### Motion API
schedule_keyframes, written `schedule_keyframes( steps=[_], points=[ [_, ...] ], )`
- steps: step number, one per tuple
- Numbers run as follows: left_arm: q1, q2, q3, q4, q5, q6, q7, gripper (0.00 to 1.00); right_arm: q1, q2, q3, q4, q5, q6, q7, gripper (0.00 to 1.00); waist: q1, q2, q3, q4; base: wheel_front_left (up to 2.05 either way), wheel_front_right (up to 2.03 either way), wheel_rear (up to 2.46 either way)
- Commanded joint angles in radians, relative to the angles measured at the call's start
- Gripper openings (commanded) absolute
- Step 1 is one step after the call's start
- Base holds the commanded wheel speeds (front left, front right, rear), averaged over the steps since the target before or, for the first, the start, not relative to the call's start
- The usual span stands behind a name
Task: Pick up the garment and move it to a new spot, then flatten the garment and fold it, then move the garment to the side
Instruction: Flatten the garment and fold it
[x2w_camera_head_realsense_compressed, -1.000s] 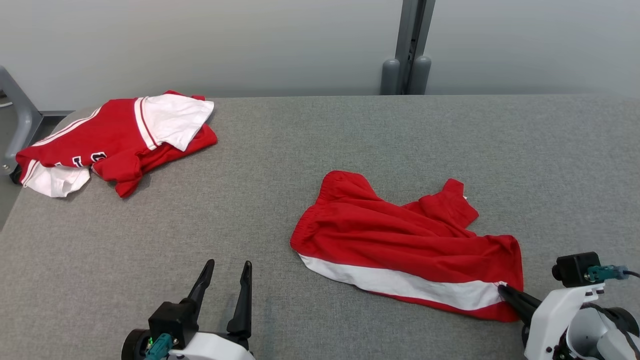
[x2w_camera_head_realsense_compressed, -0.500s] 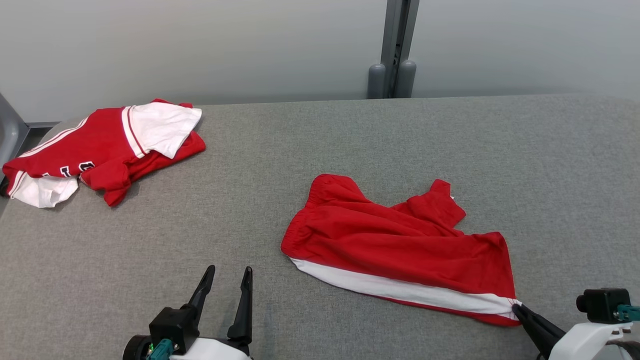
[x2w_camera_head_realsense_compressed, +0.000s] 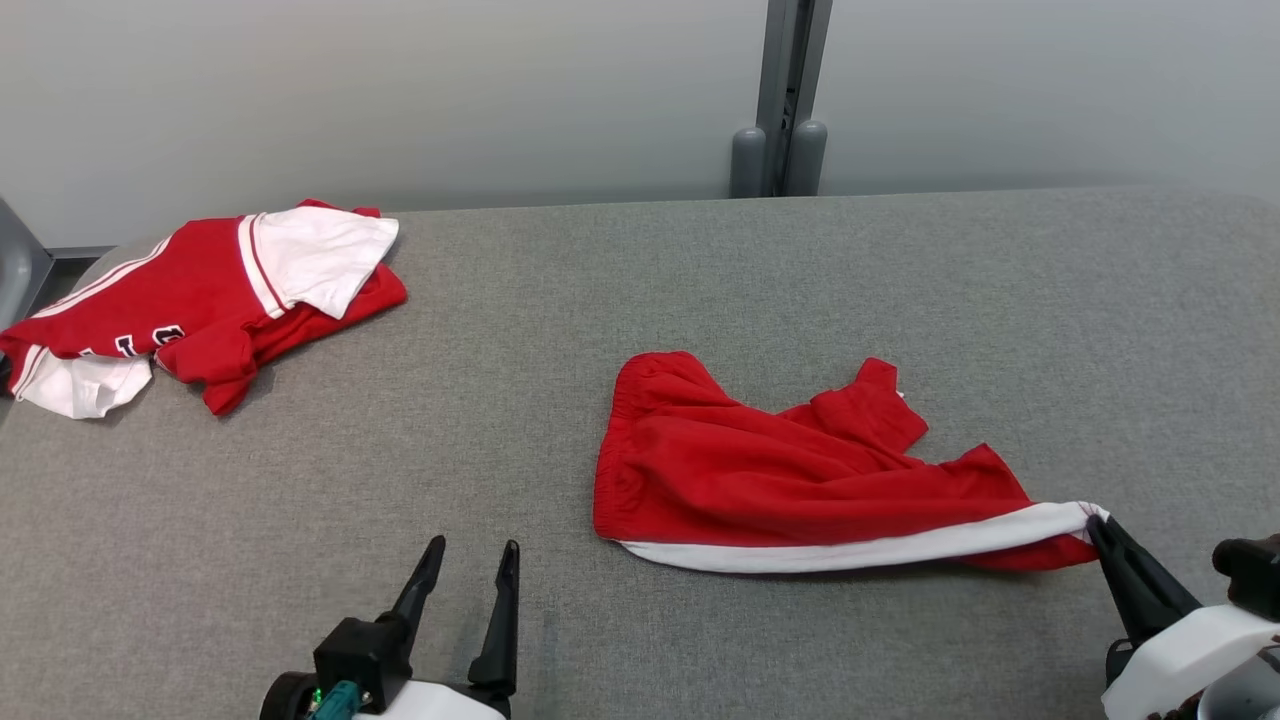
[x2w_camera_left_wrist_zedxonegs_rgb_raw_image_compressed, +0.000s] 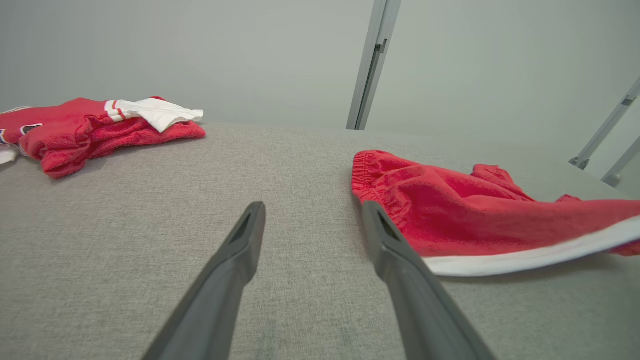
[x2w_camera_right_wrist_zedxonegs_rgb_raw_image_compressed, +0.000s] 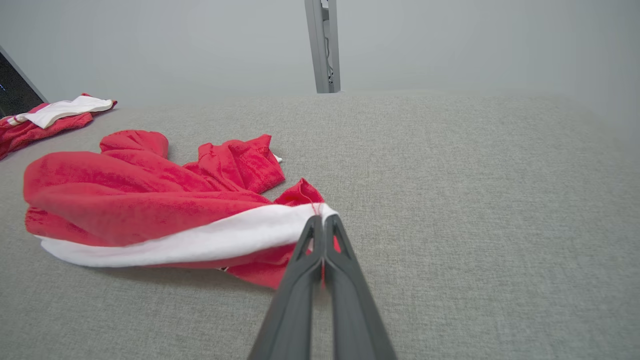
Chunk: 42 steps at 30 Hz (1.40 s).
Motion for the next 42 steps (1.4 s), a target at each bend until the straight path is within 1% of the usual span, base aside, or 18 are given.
schedule_keyframes(
  steps=[1,8,14,19,23,26,29,37,40,42],
  points=[
    [-0.009,0.004,-0.009,0.007,-0.002,-0.011,-0.005,1.00,0.012,0.013,-0.014,0.000,-0.022,0.000,0.004,0.00,0.0000,-0.0001,0.001,0.000,0.00,0.00,0.00],
    [-0.029,0.004,-0.075,0.063,0.020,-0.071,-0.005,1.00,0.041,0.069,-0.064,-0.003,-0.077,0.000,0.013,0.00,0.0000,-0.0001,0.013,-0.007,0.00,0.00,0.00],
    [-0.074,0.004,-0.139,0.134,0.038,-0.127,-0.005,1.00,0.030,0.091,-0.109,0.004,-0.105,0.000,-0.017,0.00,0.0000,-0.0001,0.019,-0.022,0.00,0.00,0.00],
    [-0.133,0.005,-0.194,0.212,0.049,-0.158,-0.003,1.00,0.001,0.089,-0.117,0.026,-0.104,0.000,-0.022,0.00,0.0000,-0.0001,0.024,-0.038,0.00,0.00,0.00],
    [-0.183,0.011,-0.235,0.273,0.055,-0.170,-0.001,1.00,-0.032,0.075,-0.108,0.059,-0.096,0.000,-0.015,0.00,0.0000,-0.0001,0.029,-0.051,0.00,0.00,0.00],
    [-0.221,0.011,-0.264,0.327,0.039,-0.176,0.011,1.00,-0.060,0.069,-0.102,0.087,-0.078,0.000,-0.019,0.00,0.0000,-0.0001,0.035,-0.056,0.00,0.00,0.00],
    [-0.275,0.015,-0.308,0.400,0.064,-0.181,0.010,1.00,-0.089,0.067,-0.090,0.114,-0.056,0.000,-0.026,0.00,0.0000,-0.0001,0.044,-0.063,0.00,0.00,0.00],
    [-0.402,0.005,-0.407,0.567,0.045,-0.181,-0.002,1.00,-0.161,0.060,-0.026,0.183,-0.011,0.000,-0.050,0.00,0.0000,-0.0001,0.070,-0.085,0.00,0.00,0.00],
    [-0.405,0.004,-0.428,0.556,0.014,-0.181,-0.003,1.00,-0.172,0.059,-0.017,0.191,-0.003,0.000,-0.058,0.00,0.0000,-0.0001,0.074,-0.090,0.00,0.00,0.00],
    [-0.411,0.004,-0.442,0.525,-0.006,-0.181,-0.004,1.00,-0.183,0.056,-0.009,0.202,0.004,0.000,-0.066,0.00,0.0000,-0.0001,0.077,-0.093,0.00,0.00,0.00]
  ],
)
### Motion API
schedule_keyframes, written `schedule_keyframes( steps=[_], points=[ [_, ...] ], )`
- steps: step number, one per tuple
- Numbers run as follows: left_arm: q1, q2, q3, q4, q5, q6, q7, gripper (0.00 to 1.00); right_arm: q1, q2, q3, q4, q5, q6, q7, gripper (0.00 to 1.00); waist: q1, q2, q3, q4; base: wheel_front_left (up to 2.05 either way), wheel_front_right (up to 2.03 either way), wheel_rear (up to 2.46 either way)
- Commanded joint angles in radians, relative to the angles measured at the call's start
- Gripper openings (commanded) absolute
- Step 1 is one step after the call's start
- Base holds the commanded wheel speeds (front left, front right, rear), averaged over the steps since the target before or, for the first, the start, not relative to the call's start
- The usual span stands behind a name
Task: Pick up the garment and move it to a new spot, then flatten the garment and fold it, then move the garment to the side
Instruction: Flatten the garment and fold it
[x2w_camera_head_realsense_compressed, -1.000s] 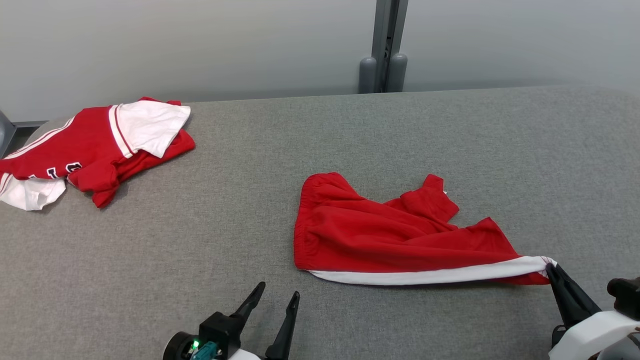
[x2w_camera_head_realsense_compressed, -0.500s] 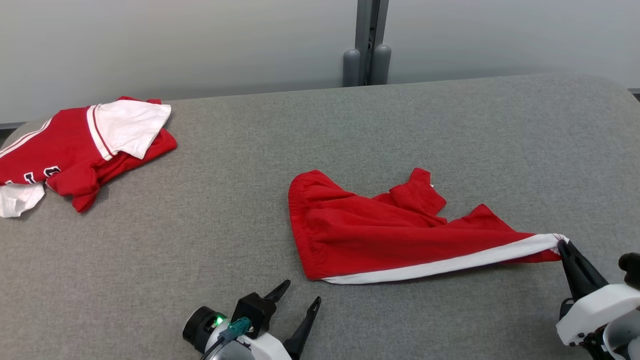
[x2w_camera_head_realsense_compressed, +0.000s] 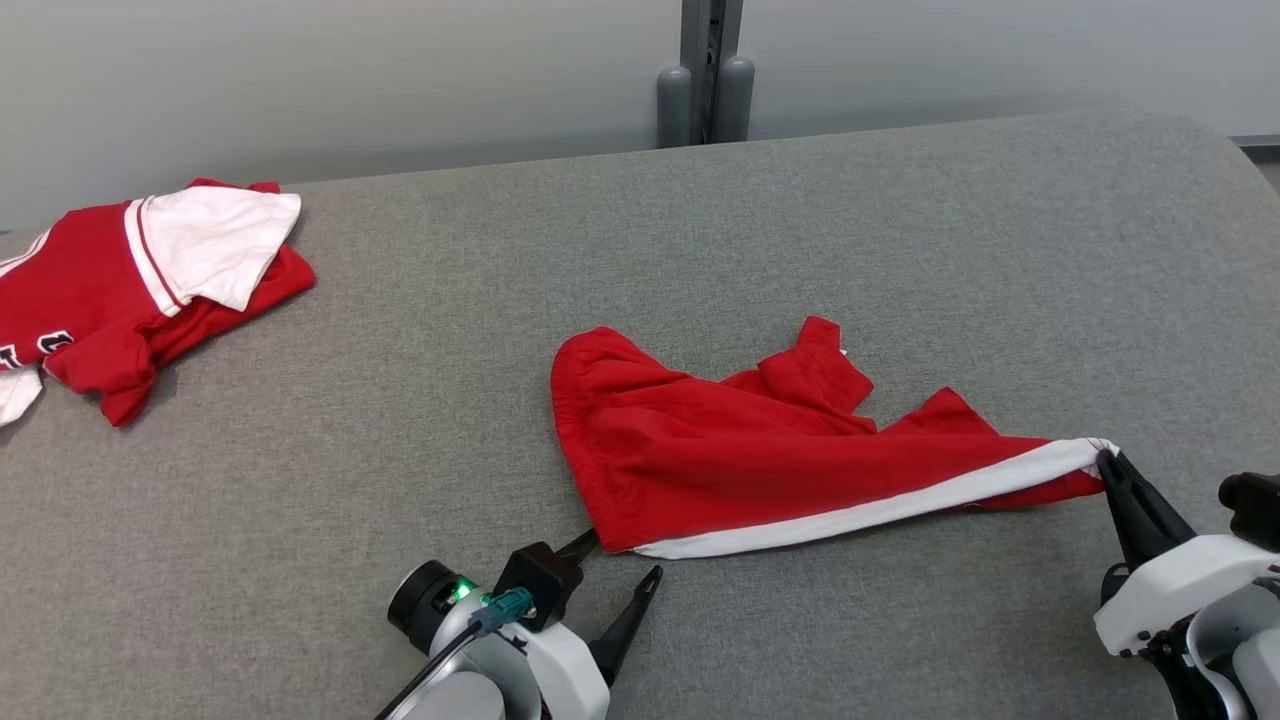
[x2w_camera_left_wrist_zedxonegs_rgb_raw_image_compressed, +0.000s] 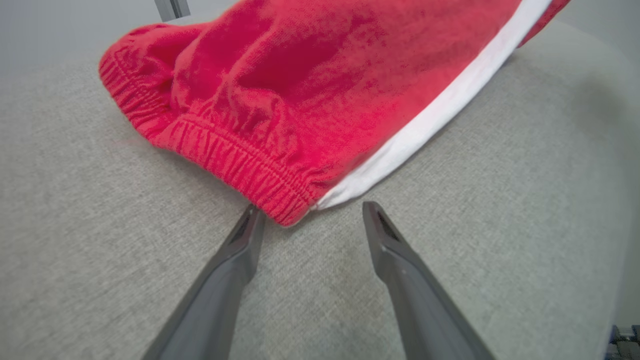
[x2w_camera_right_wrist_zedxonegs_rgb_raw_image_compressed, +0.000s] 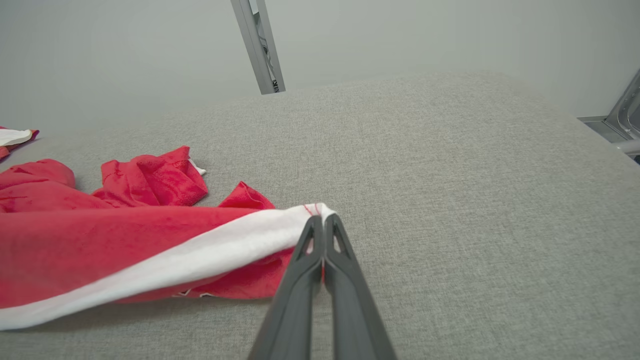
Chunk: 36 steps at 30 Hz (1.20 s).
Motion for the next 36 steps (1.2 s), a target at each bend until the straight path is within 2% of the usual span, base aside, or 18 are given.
schedule_keyframes(
  steps=[1,8,13,16,17,18,20,21,22,25,29,36],
  points=[
    [-0.017,0.005,0.000,-0.013,-0.007,0.001,-0.006,1.00,-0.013,-0.009,0.002,0.006,0.007,0.000,-0.012,0.00,0.0000,0.0000,0.002,-0.001,0.00,0.00,0.00],
    [0.012,0.005,-0.029,-0.076,-0.003,0.005,-0.006,0.95,-0.037,-0.006,0.028,0.035,0.027,0.000,-0.033,0.00,0.0000,0.0000,0.007,-0.011,0.00,0.00,0.00],
    [0.002,0.005,-0.060,-0.049,-0.004,0.010,-0.006,0.95,-0.052,-0.001,0.047,0.051,0.037,0.000,-0.043,0.00,0.0000,0.0000,0.010,-0.020,0.00,0.00,0.00],
    [-0.012,0.004,-0.071,-0.027,-0.011,0.020,-0.006,0.86,-0.061,0.001,0.060,0.058,0.043,0.000,-0.047,0.00,0.0000,0.0000,0.012,-0.027,0.00,0.00,0.00],
    [-0.016,0.004,-0.072,-0.023,-0.014,0.024,-0.006,0.77,-0.064,0.002,0.064,0.062,0.045,0.000,-0.049,0.00,0.0000,0.0000,0.012,-0.029,0.00,0.00,0.00],
    [-0.019,0.005,-0.072,-0.019,-0.016,0.029,-0.006,0.60,-0.068,0.002,0.068,0.064,0.047,0.000,-0.052,0.00,0.0000,0.0000,0.013,-0.031,0.00,0.00,0.00],
    [-0.023,0.004,-0.073,-0.009,-0.017,0.038,-0.006,0.33,-0.075,0.002,0.073,0.069,0.052,0.000,-0.056,0.00,0.0000,0.0000,0.013,-0.033,0.00,0.00,0.00],
    [-0.024,0.004,-0.077,0.000,-0.015,0.042,-0.006,0.10,-0.077,0.002,0.077,0.072,0.054,0.000,-0.057,0.00,0.0000,0.0000,0.013,-0.034,0.00,0.00,0.00],
    [-0.024,0.005,-0.080,0.009,-0.012,0.044,-0.006,0.00,-0.078,0.002,0.079,0.075,0.055,0.000,-0.060,0.00,0.0000,0.0000,0.013,-0.035,0.00,0.00,0.00],
    [-0.029,0.005,-0.086,0.023,-0.010,0.047,-0.004,0.00,-0.083,0.003,0.088,0.082,0.062,0.000,-0.065,0.00,0.0000,0.0000,0.010,-0.036,0.00,0.00,0.00],
    [-0.024,0.005,-0.052,-0.025,-0.024,0.061,-0.004,0.00,-0.086,-0.003,0.094,0.087,0.070,0.000,-0.077,0.00,0.0000,0.0000,0.001,-0.032,0.00,0.00,0.00],
    [0.031,0.012,0.084,-0.188,-0.012,0.061,-0.004,0.00,-0.063,-0.020,0.084,0.031,0.075,0.000,-0.100,0.00,0.0000,0.0000,-0.035,-0.017,0.00,0.00,0.00]
  ],
)
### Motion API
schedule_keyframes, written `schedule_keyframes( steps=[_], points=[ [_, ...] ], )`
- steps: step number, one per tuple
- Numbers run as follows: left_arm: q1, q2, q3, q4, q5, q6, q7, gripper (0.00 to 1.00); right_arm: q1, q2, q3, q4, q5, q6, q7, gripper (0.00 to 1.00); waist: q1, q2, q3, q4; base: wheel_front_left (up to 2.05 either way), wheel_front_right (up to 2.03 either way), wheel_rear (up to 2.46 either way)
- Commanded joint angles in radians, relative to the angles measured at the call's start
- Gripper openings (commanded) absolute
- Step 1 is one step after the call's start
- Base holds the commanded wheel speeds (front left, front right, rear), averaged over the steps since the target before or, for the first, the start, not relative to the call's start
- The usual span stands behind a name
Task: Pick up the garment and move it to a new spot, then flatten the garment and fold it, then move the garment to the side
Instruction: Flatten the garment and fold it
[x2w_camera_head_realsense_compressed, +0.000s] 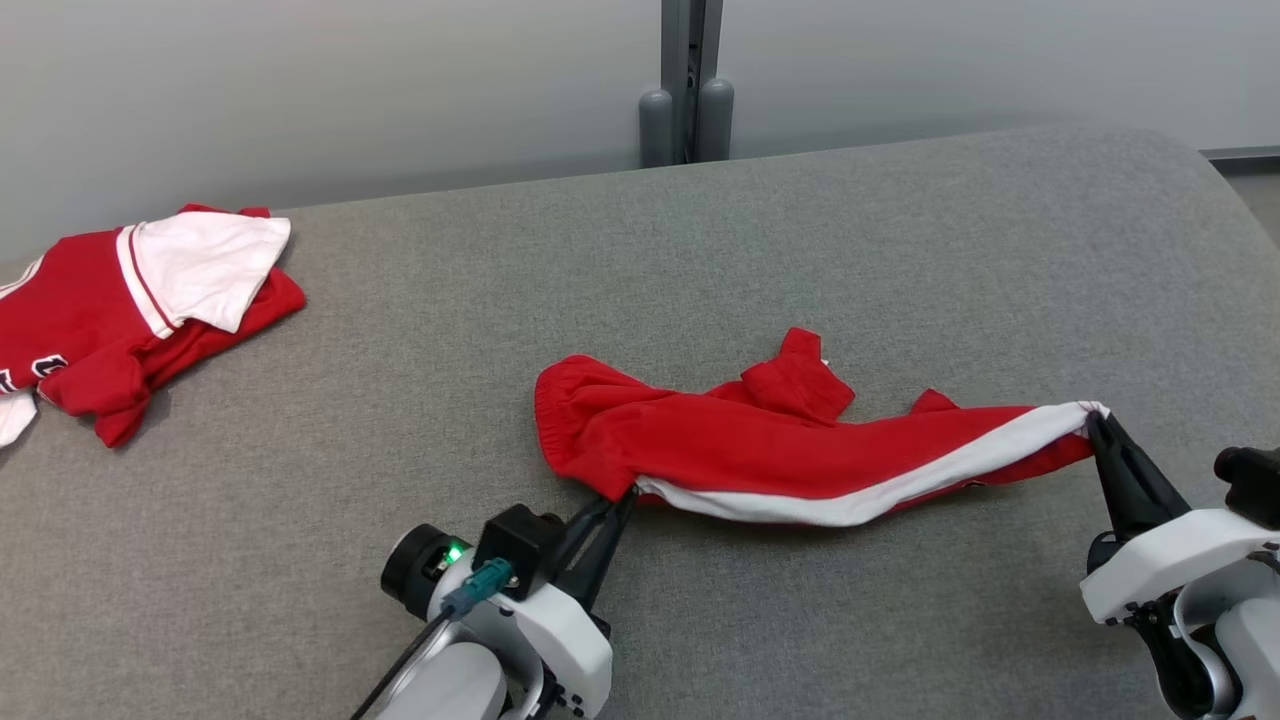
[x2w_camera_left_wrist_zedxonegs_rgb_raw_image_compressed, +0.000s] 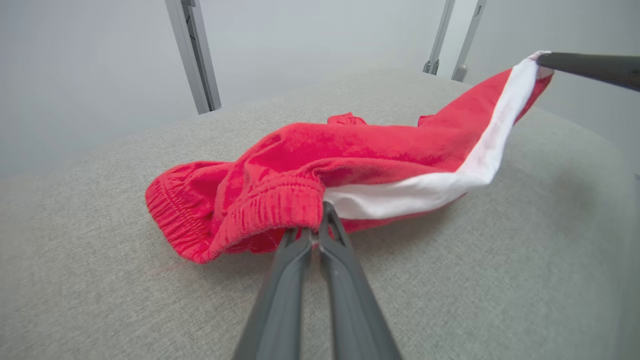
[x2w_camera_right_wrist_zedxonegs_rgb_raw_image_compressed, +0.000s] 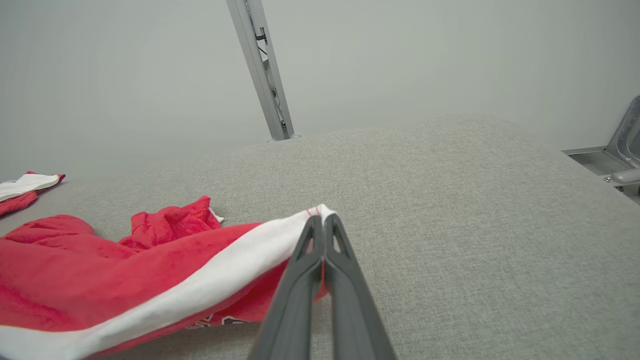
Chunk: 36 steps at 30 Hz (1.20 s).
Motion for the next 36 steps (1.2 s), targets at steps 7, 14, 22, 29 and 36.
schedule_keyframes(
  steps=[7,14,22,29,36],
  points=[
    [0.071,0.008,0.168,-0.189,-0.033,-0.028,0.000,0.00,0.043,-0.030,-0.040,-0.122,-0.015,0.000,-0.015,0.00,0.0000,0.0000,-0.045,0.014,0.00,0.00,0.00],
    [0.124,0.004,0.280,-0.377,-0.092,-0.050,0.000,0.00,0.109,-0.051,-0.092,-0.344,-0.034,0.000,-0.018,0.00,0.0000,0.0000,-0.090,0.013,0.00,0.00,0.00],
    [0.154,0.028,0.313,-0.566,-0.168,-0.058,0.013,0.00,0.193,-0.061,-0.195,-0.640,-0.011,0.000,0.009,0.00,0.0000,0.0000,-0.117,-0.004,0.00,0.00,0.00],
    [0.068,0.113,0.310,-0.690,-0.190,-0.061,0.144,0.00,0.185,-0.064,-0.247,-0.784,0.035,0.000,0.093,0.00,0.0000,0.0000,-0.084,-0.021,0.00,0.00,0.00],
    [-0.216,0.233,0.243,-0.573,-0.226,-0.061,0.259,0.00,-0.061,-0.066,-0.155,-0.675,0.047,0.000,0.135,0.00,0.0000,0.0000,0.022,-0.048,0.00,0.00,0.00]
  ],
)
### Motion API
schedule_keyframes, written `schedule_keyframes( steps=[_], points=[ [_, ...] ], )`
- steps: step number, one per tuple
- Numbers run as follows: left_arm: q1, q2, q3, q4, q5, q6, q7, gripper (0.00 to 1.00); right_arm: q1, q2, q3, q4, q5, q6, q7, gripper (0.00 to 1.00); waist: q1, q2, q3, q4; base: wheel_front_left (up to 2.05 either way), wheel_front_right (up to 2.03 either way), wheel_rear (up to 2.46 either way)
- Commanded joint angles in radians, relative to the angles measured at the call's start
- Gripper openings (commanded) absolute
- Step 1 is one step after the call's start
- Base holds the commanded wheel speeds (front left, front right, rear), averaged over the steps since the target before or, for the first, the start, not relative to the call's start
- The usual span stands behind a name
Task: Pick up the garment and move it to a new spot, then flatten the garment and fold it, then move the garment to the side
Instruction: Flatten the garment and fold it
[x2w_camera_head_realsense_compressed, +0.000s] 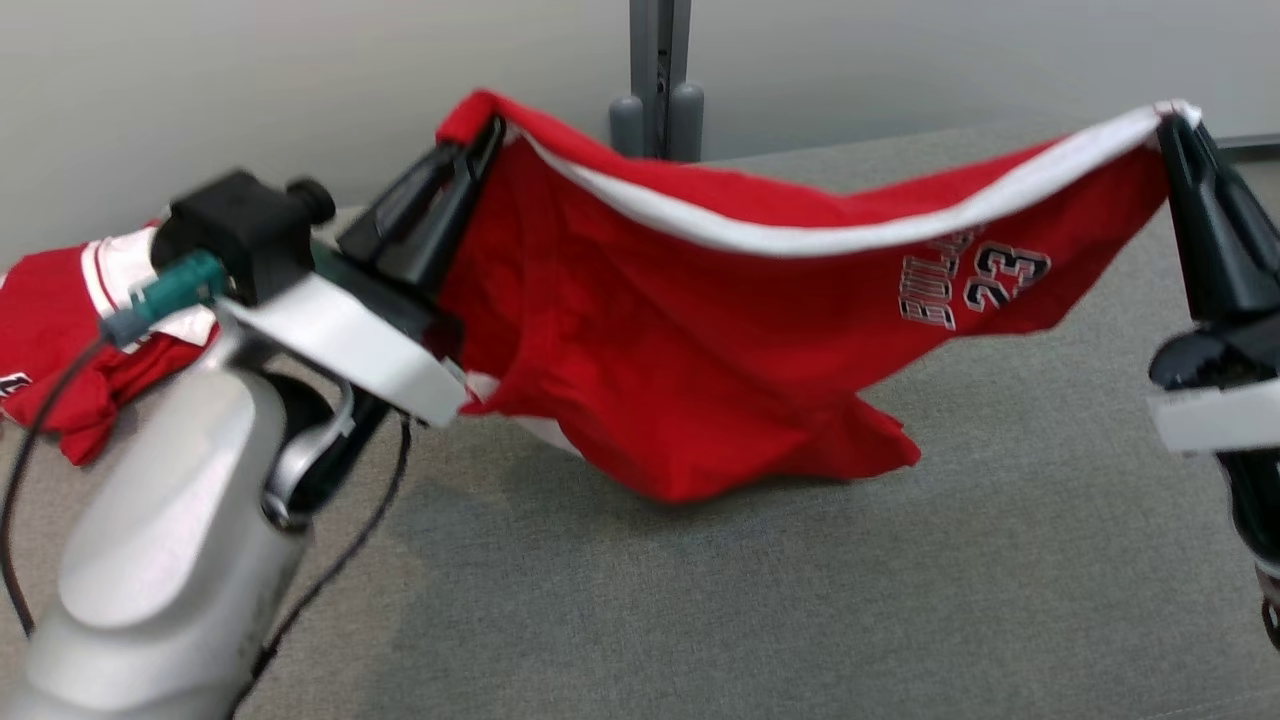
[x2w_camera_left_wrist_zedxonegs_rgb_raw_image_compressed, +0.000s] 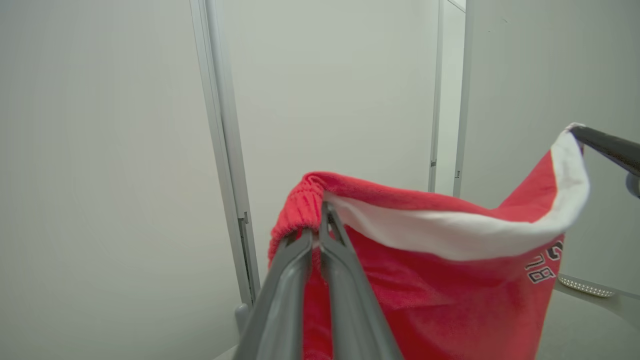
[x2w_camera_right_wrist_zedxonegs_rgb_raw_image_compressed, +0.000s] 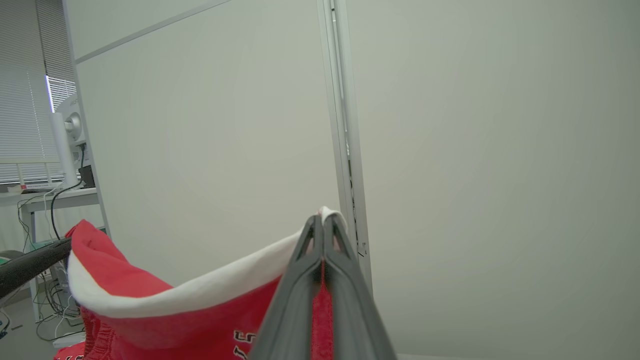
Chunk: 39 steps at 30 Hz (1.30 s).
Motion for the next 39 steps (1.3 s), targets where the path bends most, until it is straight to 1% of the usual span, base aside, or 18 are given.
schedule_keyframes(
  steps=[1,4,7,11,12,13,14,15,16,18,20,21,24,27,29,33,39],
  points=[
    [-0.101,0.033,-0.018,0.044,-0.018,-0.002,0.018,0.00,-0.093,0.009,0.028,0.046,0.007,0.000,0.001,0.00,0.0000,-0.0001,0.065,-0.026,0.00,0.00,0.00],
    [-0.263,0.063,-0.024,0.147,-0.073,-0.001,0.050,0.00,-0.270,0.037,0.081,0.156,0.013,0.000,-0.014,0.00,0.0000,-0.0001,0.131,-0.053,0.00,0.00,0.00],
    [-0.431,0.089,-0.027,0.253,-0.097,-0.001,0.070,0.00,-0.461,0.078,0.135,0.283,-0.004,0.000,-0.052,0.00,0.0000,-0.0001,0.201,-0.089,0.00,0.00,0.00],
    [-0.655,0.129,-0.045,0.386,-0.082,-0.001,0.076,0.00,-0.702,0.145,0.190,0.439,-0.028,0.000,-0.113,0.00,0.0000,-0.0001,0.287,-0.138,0.00,0.00,0.00],
    [-0.711,0.140,-0.044,0.420,-0.070,-0.001,0.074,0.00,-0.756,0.168,0.194,0.476,-0.033,0.000,-0.125,0.00,0.0000,-0.0001,0.309,-0.153,0.00,0.00,0.00],
    [-0.711,0.140,-0.044,0.420,-0.070,-0.001,0.074,0.00,-0.756,0.168,0.194,0.476,-0.033,0.000,-0.125,0.00,0.0000,-0.0001,0.309,-0.153,0.00,0.00,0.00],
    [-0.763,0.146,-0.049,0.448,-0.056,-0.001,0.061,0.00,-0.806,0.190,0.194,0.510,-0.041,0.000,-0.135,0.00,0.0000,-0.0001,0.329,-0.165,0.00,0.00,0.00],
    [-0.860,0.156,-0.066,0.494,-0.020,-0.001,0.029,0.00,-0.893,0.234,0.178,0.562,-0.053,0.000,-0.149,0.00,0.0000,-0.0001,0.370,-0.189,0.00,0.00,0.00],
    [-0.901,0.155,-0.080,0.512,-0.005,-0.001,0.004,0.00,-0.928,0.252,0.161,0.581,-0.063,0.000,-0.152,0.00,0.0000,-0.0001,0.388,-0.197,0.00,0.00,0.00],
    [-0.963,0.143,-0.096,0.552,-0.001,-0.001,-0.037,0.00,-0.971,0.296,0.109,0.570,-0.083,0.000,-0.153,0.00,0.0000,-0.0001,0.426,-0.206,0.00,0.00,0.00],
    [-0.982,0.131,-0.118,0.596,-0.021,-0.001,-0.069,0.00,-0.955,0.331,0.095,0.560,-0.103,0.000,-0.152,0.00,0.0000,-0.0001,0.451,-0.208,0.00,0.00,0.00],
    [-0.975,0.126,-0.134,0.616,-0.036,-0.001,-0.078,0.00,-0.934,0.341,0.106,0.554,-0.109,0.000,-0.152,0.00,0.0000,-0.0001,0.458,-0.207,0.00,0.00,0.00],
    [-0.927,0.134,-0.227,0.642,-0.099,-0.001,-0.063,0.00,-0.875,0.343,0.160,0.542,-0.122,0.000,-0.153,0.00,0.0000,-0.0001,0.471,-0.202,0.00,0.00,0.00],
    [-0.867,0.169,-0.312,0.620,-0.188,-0.001,-0.040,0.00,-0.793,0.333,0.214,0.528,-0.113,0.000,-0.153,0.00,0.0000,-0.0001,0.478,-0.194,0.00,0.00,0.00],
    [-0.832,0.203,-0.357,0.587,-0.246,-0.001,-0.032,0.00,-0.743,0.314,0.219,0.508,-0.100,0.000,-0.153,0.00,0.0000,-0.0001,0.481,-0.185,0.00,0.00,0.00],
    [-0.775,0.267,-0.399,0.521,-0.347,-0.001,-0.056,0.00,-0.645,0.284,0.199,0.451,-0.084,0.000,-0.153,0.00,0.0000,-0.0001,0.475,-0.169,0.00,0.00,0.00],
    [-0.665,0.350,-0.456,0.402,-0.455,-0.001,-0.089,0.00,-0.477,0.244,0.161,0.339,-0.060,0.000,-0.153,0.00,0.0000,-0.0001,0.439,-0.136,0.00,0.00,0.00]
  ],
)
